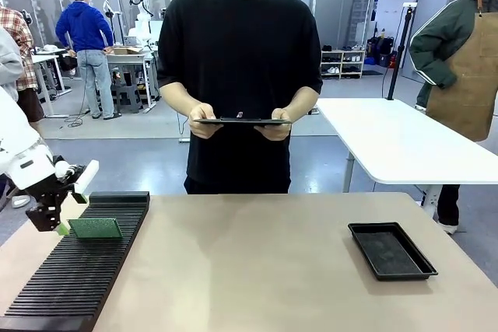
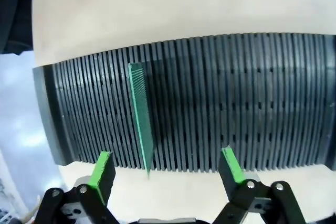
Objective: Inspect the PCB.
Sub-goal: Pick up the Blank PCB and present it to the human.
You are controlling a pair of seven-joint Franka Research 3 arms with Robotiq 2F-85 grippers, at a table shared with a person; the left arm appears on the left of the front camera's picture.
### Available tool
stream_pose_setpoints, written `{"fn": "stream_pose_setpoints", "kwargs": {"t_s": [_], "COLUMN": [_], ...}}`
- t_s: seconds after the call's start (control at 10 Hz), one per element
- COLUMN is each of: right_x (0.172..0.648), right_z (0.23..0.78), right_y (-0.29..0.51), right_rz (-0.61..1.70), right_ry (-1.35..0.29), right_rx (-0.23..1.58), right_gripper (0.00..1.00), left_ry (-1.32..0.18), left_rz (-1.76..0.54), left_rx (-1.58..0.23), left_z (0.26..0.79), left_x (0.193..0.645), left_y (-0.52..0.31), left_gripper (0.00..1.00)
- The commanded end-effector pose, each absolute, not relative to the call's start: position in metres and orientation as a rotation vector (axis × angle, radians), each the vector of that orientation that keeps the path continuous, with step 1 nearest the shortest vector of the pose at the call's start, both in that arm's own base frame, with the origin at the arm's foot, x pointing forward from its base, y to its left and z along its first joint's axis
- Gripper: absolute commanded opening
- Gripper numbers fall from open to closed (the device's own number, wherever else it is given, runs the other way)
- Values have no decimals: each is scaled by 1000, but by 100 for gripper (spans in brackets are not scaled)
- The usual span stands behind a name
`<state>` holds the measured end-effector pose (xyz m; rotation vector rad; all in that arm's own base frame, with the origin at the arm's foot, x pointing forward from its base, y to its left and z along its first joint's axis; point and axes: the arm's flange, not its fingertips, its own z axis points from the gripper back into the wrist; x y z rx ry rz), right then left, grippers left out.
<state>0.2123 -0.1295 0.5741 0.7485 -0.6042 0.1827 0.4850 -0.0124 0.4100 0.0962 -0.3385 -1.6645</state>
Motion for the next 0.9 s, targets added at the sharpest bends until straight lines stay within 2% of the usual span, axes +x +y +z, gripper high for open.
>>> {"fn": "stream_pose_setpoints", "kwargs": {"t_s": [0.0,0.6,0.7,0.8], "right_x": [212,212,212,212], "right_z": [574,574,574,574], "right_y": [-130,-130,-130,-130], "right_rz": [192,192,192,192], "right_ry": [-611,-611,-611,-611], "right_rx": [756,756,756,756], "right_gripper": [100,100,100,100], "left_ry": [-358,-259,-233,-217], "left_rz": [-1673,-1599,-1596,-1589], "left_rx": [48,47,39,22], "left_z": [404,373,368,364], "left_x": [509,547,550,553], "left_y": [-8,1,2,5], "left_gripper": [100,100,77,49]}}
